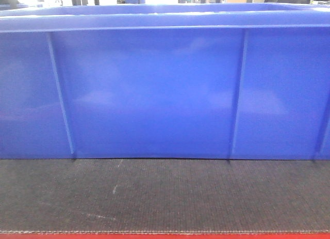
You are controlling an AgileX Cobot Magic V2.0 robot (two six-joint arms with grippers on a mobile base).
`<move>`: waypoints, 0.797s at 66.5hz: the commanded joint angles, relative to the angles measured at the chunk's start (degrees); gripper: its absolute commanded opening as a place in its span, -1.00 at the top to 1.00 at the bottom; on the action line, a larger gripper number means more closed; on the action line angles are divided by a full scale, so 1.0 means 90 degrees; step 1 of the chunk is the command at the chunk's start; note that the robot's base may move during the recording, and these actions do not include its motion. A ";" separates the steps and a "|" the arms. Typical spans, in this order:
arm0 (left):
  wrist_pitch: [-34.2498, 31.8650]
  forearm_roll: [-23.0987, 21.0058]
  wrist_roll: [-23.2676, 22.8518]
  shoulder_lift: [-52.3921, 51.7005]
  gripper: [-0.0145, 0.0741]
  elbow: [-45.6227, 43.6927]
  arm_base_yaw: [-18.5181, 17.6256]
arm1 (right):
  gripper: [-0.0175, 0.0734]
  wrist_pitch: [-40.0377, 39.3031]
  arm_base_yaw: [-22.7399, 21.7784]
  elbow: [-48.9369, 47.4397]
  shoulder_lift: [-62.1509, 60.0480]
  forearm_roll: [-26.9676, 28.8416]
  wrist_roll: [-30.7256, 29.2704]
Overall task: Move blue bin to conveyor side
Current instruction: 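Lower the blue bin onto the grey conveyor belt with both grippers, then open both grippers and lift them off the bin rim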
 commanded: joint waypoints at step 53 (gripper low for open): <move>-0.1171 -0.0024 0.0008 -0.5085 0.69 0.3276 -0.0014 | 0.81 -0.2591 -0.0011 0.3840 -0.5168 -0.0066 -0.0083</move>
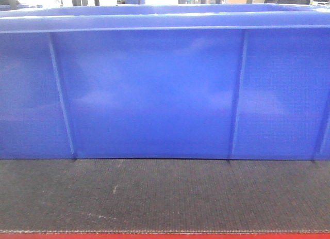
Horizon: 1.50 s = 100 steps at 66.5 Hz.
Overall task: Move blue bin to conveyor side
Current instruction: 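Open both grippers and lift them off the bin rim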
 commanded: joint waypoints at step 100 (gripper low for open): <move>-0.2557 -0.1208 0.0820 -0.0330 0.69 0.3000 0.1400 | 0.81 -0.0200 -0.0011 0.0013 -0.0050 -0.0066 -0.0059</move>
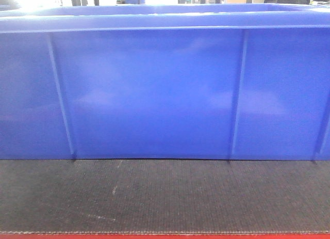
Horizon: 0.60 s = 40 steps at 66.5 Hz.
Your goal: Move blue bin to conveyor side
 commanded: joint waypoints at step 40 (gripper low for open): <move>-0.0136 0.0019 0.0023 -0.0026 0.69 -0.0008 0.0009 | 0.81 -0.0168 -0.0011 0.0013 -0.0046 -0.0066 -0.0035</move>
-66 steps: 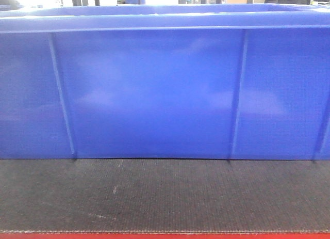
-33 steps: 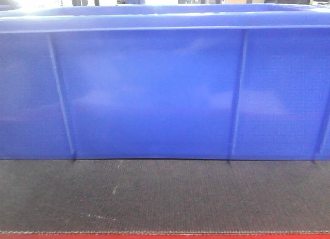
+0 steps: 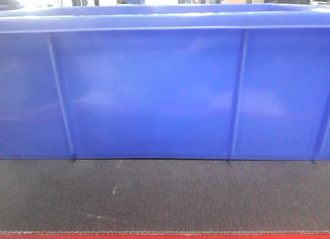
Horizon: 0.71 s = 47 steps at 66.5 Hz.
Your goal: Move blue bin to conveyor side
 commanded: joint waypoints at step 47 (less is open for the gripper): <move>-0.0113 0.0019 0.0015 -0.0026 0.69 -0.0008 0.0009 | 0.81 -0.1190 -0.1985 0.1454 -0.0305 0.1721 -0.1622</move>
